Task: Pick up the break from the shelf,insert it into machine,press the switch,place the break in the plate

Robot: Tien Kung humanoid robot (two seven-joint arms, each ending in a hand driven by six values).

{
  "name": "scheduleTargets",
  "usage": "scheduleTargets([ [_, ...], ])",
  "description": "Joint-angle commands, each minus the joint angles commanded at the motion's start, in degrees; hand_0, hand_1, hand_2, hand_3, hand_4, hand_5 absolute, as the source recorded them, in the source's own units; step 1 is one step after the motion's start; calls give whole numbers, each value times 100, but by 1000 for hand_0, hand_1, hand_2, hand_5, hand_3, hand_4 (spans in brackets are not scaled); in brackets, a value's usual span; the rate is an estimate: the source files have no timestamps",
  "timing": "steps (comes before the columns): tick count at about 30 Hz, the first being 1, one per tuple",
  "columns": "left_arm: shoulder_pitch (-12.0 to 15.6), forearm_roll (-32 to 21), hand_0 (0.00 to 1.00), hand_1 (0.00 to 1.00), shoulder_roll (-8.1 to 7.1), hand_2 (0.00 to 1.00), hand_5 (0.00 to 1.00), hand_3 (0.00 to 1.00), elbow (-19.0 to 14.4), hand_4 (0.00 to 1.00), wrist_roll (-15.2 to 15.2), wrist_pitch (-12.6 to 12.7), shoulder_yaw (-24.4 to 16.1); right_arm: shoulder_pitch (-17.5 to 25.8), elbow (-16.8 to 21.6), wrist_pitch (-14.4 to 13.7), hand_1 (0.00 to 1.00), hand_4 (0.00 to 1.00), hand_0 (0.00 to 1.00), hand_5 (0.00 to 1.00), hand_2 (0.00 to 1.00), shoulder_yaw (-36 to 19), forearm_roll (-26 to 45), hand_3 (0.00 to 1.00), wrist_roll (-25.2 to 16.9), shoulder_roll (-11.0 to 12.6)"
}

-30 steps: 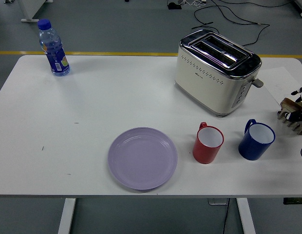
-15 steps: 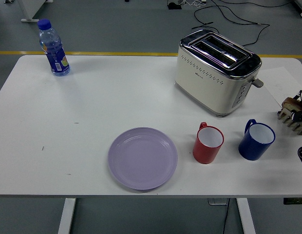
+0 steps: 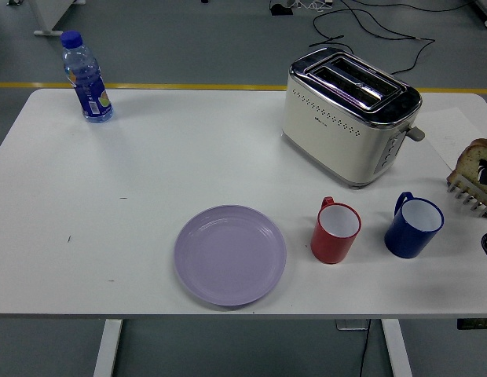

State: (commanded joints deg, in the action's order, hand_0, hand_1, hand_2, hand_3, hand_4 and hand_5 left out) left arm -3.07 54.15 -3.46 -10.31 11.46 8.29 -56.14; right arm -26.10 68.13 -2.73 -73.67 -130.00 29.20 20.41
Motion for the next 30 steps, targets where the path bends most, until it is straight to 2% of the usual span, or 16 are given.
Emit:
scheduleTargets([
  [8,-12,-55,671,591,-16,619,998,656,0,387,-10,0,35,-59,593,-42,368,380,377,2,418,-79,182,494,-1,329],
  [9,-15,-57,671,591,-16,620,998,654,0,386,-10,1,31,-78,690,-36,355,416,357,2,412,-96,217,489,3,383],
  [12,-25,-70,671,591,-21,620,998,654,0,386,-12,2,38,-135,938,-26,355,416,357,2,412,-135,277,489,11,504],
  [20,-63,-108,671,592,-41,620,998,654,0,386,-17,5,60,-635,1604,-85,334,408,326,2,401,-191,524,485,11,821],
  [21,-65,-110,672,591,-43,619,998,655,0,386,-17,5,62,-734,1665,-97,308,381,303,2,387,-179,586,481,11,843],
  [25,-70,-127,672,591,-49,619,998,655,0,386,-18,10,74,-1137,1816,-155,308,381,303,2,387,-61,808,481,27,836],
  [28,-73,-130,671,591,-49,619,998,654,0,386,-12,15,77,-1545,1811,-187,301,396,293,2,377,152,1025,472,47,706],
  [30,-73,-131,671,591,-49,619,998,654,0,386,-11,15,80,-1632,1804,-188,301,396,293,2,377,188,1050,472,50,683],
])
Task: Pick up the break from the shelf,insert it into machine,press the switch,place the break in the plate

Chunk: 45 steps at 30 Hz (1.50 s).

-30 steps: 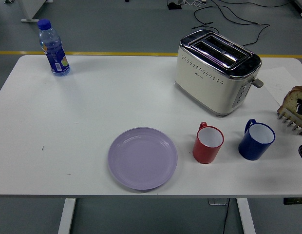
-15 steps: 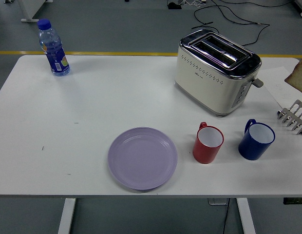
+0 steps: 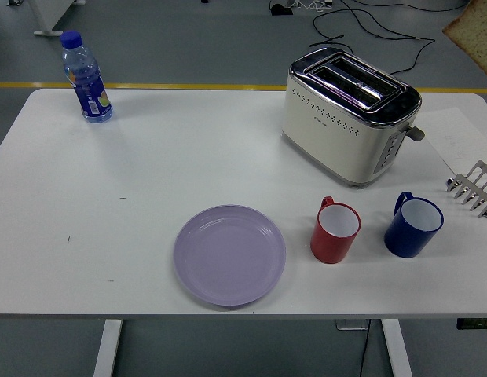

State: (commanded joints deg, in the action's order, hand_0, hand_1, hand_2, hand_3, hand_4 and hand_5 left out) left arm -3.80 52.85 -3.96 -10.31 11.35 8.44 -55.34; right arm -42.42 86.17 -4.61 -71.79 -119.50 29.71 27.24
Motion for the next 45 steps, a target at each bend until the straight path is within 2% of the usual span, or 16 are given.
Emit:
scheduleTargets([
  [3,-10,16,672,591,5,618,998,655,0,387,9,15,-29,-340,-126,10,296,390,291,2,377,227,211,471,27,-162],
  [10,-32,-133,672,590,-3,618,998,656,0,386,4,32,101,-1155,-574,228,293,387,288,2,376,859,626,469,121,-523],
  [16,-35,-253,672,590,-11,618,998,657,0,388,-5,51,202,-1697,-1180,267,290,382,281,2,372,1407,817,468,67,-862],
  [21,-25,-269,672,590,0,618,998,658,0,389,7,80,205,-2030,-1917,258,289,376,279,2,371,1818,756,466,8,-1332],
  [32,-20,-302,673,588,-4,618,998,657,0,390,11,103,255,-2270,-2900,294,285,370,277,2,367,2031,505,464,137,-1862],
  [45,-16,-297,674,585,-6,618,998,658,0,392,19,109,284,-2307,-3555,367,284,368,276,2,365,2016,398,463,272,-2126],
])
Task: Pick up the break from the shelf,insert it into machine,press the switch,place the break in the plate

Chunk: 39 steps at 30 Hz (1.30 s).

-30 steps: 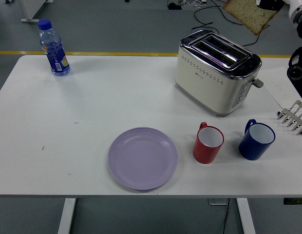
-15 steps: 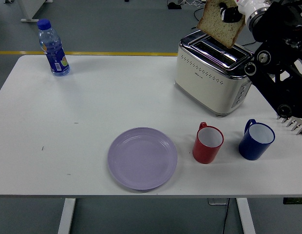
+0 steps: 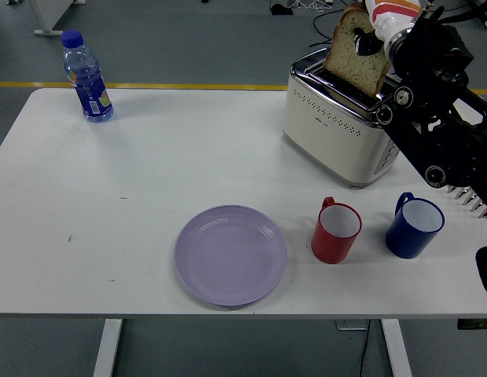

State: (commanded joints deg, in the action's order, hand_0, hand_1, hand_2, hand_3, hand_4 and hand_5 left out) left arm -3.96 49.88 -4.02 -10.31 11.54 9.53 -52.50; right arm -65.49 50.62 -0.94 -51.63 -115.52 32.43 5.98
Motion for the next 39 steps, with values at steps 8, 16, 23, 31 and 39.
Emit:
scheduleTargets([
  [8,15,31,673,584,-2,618,998,657,0,394,6,-4,1,-17,-252,10,283,369,275,2,365,38,-13,463,28,-143],
  [16,11,6,675,584,-2,618,998,658,0,395,-5,2,23,-77,-557,27,284,374,276,2,365,77,-94,464,-32,-293],
  [23,-6,-26,673,583,-3,619,998,658,0,396,-10,7,50,-100,-735,294,349,499,277,2,442,110,-144,542,-173,-356],
  [31,-13,-77,673,584,-3,619,998,658,0,397,-18,12,91,-100,-845,592,797,781,867,191,923,71,-112,955,-248,-362],
  [39,-8,-98,673,583,-2,618,998,657,0,396,-17,12,111,-94,-866,544,848,786,906,189,996,48,-61,998,-296,-352],
])
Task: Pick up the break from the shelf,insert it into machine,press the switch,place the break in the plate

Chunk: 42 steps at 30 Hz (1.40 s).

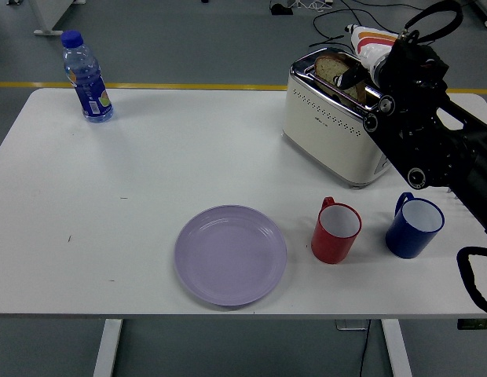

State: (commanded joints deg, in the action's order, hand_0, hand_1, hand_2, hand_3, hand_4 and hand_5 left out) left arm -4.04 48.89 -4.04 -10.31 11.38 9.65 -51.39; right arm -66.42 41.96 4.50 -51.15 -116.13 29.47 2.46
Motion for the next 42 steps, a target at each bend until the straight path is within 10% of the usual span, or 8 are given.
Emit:
scheduleTargets([
  [15,2,-100,673,584,-3,619,998,656,0,397,-25,3,66,349,848,-288,830,764,886,224,961,-272,199,955,-77,563],
  [20,6,-119,673,584,-1,619,998,656,0,397,-39,1,59,847,1691,-1249,830,764,886,224,961,-576,599,955,-175,1119],
  [21,6,-120,673,584,-1,619,998,655,0,398,-40,0,59,874,1749,-1422,512,428,509,117,585,-590,616,823,-182,1146],
  [26,26,-64,673,584,8,619,998,655,0,398,-40,-9,3,1514,2451,-2344,512,428,509,117,585,-948,655,823,-446,1684],
  [27,28,-58,672,584,8,620,998,654,0,396,-39,-10,-3,1574,2505,-2391,259,315,313,2,354,-966,652,704,-456,1727],
  [42,83,205,672,588,36,622,998,655,0,395,-13,-31,-235,2985,3297,-2246,204,353,268,2,302,-1293,940,678,-489,2344],
])
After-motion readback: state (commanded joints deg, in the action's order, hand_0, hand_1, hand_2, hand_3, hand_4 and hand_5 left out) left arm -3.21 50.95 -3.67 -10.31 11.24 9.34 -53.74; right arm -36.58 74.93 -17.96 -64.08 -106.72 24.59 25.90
